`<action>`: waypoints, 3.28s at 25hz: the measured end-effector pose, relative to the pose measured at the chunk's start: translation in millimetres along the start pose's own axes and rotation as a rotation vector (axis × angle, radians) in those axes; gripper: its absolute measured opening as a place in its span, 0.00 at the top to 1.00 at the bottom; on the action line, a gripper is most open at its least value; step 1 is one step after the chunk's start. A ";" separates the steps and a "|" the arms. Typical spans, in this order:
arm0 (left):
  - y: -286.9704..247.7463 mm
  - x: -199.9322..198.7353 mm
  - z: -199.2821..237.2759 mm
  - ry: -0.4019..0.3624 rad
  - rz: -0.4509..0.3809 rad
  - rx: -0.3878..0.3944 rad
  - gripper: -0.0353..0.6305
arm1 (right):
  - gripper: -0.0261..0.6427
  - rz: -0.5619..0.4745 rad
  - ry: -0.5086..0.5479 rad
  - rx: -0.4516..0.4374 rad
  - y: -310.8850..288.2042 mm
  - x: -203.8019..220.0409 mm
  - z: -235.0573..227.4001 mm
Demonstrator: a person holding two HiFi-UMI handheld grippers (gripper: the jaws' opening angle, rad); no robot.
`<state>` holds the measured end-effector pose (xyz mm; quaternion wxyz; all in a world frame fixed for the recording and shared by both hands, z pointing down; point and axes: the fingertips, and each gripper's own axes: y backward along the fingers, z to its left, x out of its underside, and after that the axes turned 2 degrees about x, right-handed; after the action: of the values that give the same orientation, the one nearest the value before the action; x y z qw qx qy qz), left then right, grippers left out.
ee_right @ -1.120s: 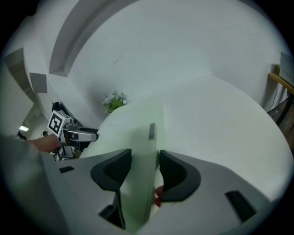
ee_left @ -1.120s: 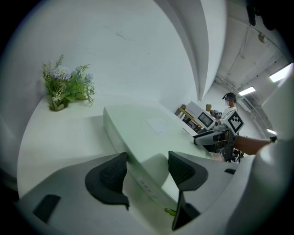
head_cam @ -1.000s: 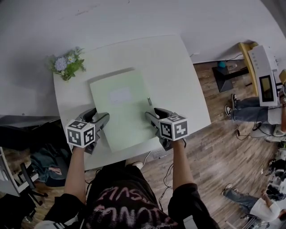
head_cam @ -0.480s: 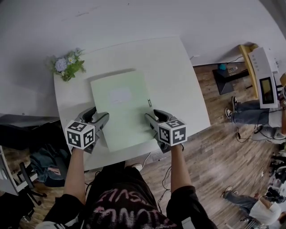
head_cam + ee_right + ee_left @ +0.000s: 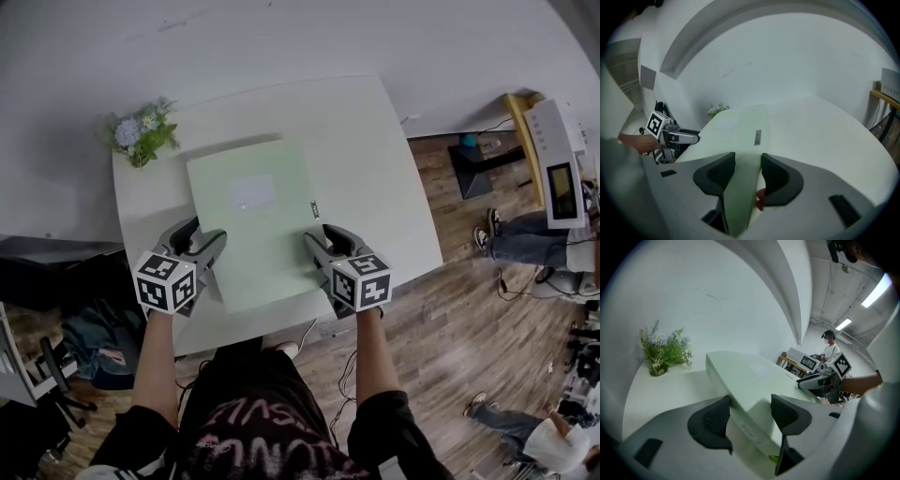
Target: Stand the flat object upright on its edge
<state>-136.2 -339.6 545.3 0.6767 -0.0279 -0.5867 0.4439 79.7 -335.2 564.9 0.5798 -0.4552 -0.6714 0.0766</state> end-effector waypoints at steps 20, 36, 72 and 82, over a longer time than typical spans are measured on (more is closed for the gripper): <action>7.8 -35.5 -8.4 -0.176 -0.152 -0.022 0.51 | 0.67 -0.178 0.061 0.011 10.2 -23.1 -0.2; 27.3 -57.3 -41.1 -0.366 -0.283 -0.084 0.51 | 0.67 -0.366 0.122 0.011 38.3 -31.6 -0.6; 107.4 -16.9 -141.6 -0.665 -0.495 -0.250 0.51 | 0.67 -0.622 0.260 0.005 123.2 23.0 27.3; 126.0 5.4 -162.9 -0.652 -0.475 -0.272 0.51 | 0.68 -0.602 0.271 -0.004 140.7 47.1 35.6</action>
<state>-74.8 -181.4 428.6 0.5294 0.1607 -0.8134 0.1799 127.1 -206.3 498.3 0.6596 -0.2434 -0.6926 -0.1608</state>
